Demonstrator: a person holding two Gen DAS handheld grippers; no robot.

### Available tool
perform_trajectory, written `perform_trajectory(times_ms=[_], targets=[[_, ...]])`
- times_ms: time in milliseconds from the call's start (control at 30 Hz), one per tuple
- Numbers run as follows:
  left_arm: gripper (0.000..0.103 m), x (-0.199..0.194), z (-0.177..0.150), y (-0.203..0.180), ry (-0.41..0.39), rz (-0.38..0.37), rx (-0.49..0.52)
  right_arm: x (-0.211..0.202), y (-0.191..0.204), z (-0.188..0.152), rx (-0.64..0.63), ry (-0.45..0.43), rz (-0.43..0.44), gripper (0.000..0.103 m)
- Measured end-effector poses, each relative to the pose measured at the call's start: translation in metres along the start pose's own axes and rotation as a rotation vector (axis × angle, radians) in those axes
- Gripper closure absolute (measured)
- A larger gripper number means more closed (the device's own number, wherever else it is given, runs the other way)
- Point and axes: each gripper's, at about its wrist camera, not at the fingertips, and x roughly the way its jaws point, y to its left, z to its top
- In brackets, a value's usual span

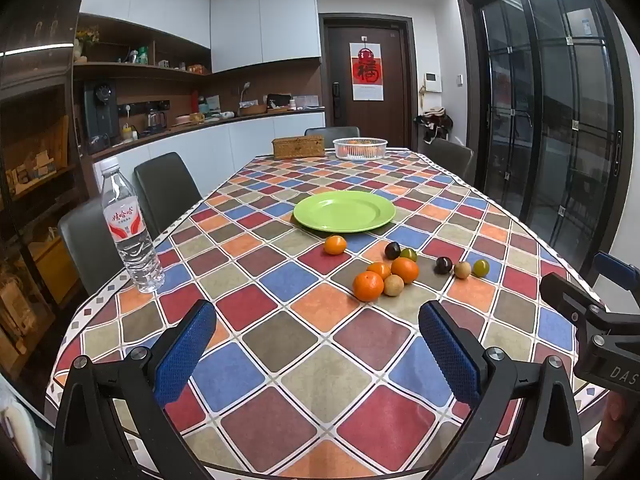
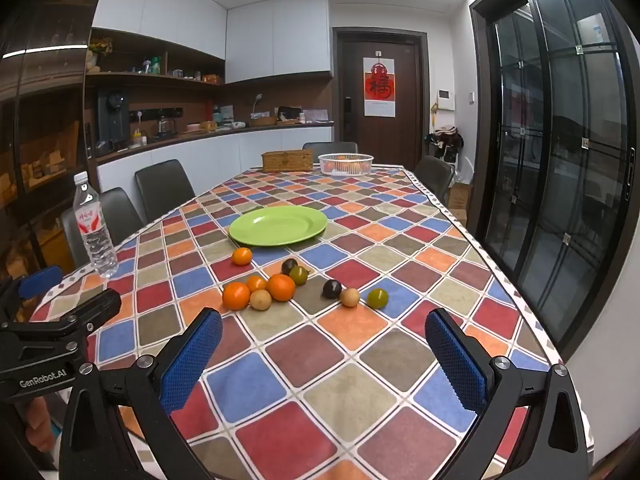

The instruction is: Organize fruits

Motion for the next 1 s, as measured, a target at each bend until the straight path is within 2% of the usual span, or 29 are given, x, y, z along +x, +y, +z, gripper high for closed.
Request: perform_trajectory(times_ms=[1000], targets=[[0.000,-0.0046,0.0022,0.0012,-0.014,0.003,-0.002,-0.0003,0.0001,-0.0004,-0.001,-0.004,0.000,0.000]])
